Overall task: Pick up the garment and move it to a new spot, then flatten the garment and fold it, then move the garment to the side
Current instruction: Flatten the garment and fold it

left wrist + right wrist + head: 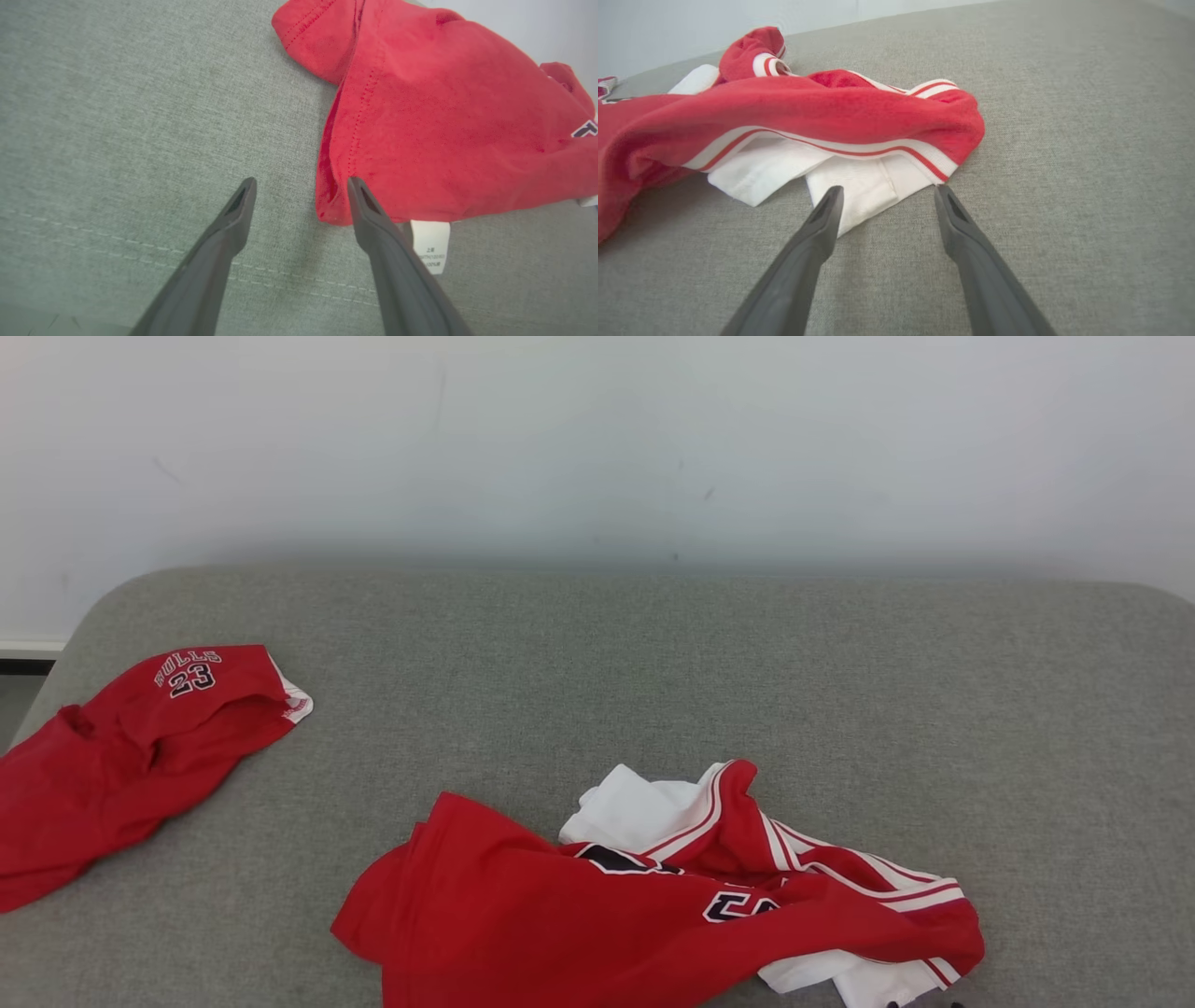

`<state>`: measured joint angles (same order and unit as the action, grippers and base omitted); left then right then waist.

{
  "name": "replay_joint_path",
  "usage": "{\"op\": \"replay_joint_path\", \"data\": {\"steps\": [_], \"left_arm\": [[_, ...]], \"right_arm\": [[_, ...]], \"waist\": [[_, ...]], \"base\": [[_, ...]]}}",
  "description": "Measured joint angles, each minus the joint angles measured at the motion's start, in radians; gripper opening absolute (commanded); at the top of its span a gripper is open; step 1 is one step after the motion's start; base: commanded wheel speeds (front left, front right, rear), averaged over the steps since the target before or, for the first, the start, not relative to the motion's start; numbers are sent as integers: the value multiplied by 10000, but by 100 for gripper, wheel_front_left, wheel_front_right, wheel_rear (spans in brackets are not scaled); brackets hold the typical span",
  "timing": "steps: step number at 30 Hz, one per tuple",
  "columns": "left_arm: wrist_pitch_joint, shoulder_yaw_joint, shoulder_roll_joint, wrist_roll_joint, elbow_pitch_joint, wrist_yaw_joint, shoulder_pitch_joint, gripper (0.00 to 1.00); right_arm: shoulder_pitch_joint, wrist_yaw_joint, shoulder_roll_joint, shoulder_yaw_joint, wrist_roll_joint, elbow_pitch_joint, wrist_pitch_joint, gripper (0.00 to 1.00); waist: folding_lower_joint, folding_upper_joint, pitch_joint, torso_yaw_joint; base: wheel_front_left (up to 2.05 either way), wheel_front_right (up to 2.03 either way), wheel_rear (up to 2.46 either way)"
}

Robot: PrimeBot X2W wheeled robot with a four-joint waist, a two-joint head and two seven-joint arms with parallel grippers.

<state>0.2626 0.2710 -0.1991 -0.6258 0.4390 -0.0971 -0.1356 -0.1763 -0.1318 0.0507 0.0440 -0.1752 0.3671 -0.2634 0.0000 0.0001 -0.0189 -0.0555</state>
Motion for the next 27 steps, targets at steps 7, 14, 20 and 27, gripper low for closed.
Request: {"op": "replay_joint_path", "data": {"steps": [7, 14, 20, 27], "left_arm": [[0, 161, 282, 104, 451, -173, 252, 100], [0, 378, 479, 15, 1177, -263, 734, 100], [-128, 717, 585, -209, 2073, -276, 1171, 0], [-69, 1060, 621, -527, 2251, -320, 1349, 0]], "right_arm": [[444, 0, 0, -422, -278, 1101, 0, 100], [976, 0, 4, -706, -633, 1889, -12, 100], [1425, 23, 40, -1264, -957, 2696, -73, 0], [1330, 23, -4, -878, -811, 2345, -10, 0]], "waist": [[0, 0, 25, -117], [-1, 0, -32, -168], [-1, -1, -6, -149], [0, 0, 99, -158]], "base": [[0, 0, 0], [0, 0, 0], [0, 0, 0], [0, 0, 0]]}}
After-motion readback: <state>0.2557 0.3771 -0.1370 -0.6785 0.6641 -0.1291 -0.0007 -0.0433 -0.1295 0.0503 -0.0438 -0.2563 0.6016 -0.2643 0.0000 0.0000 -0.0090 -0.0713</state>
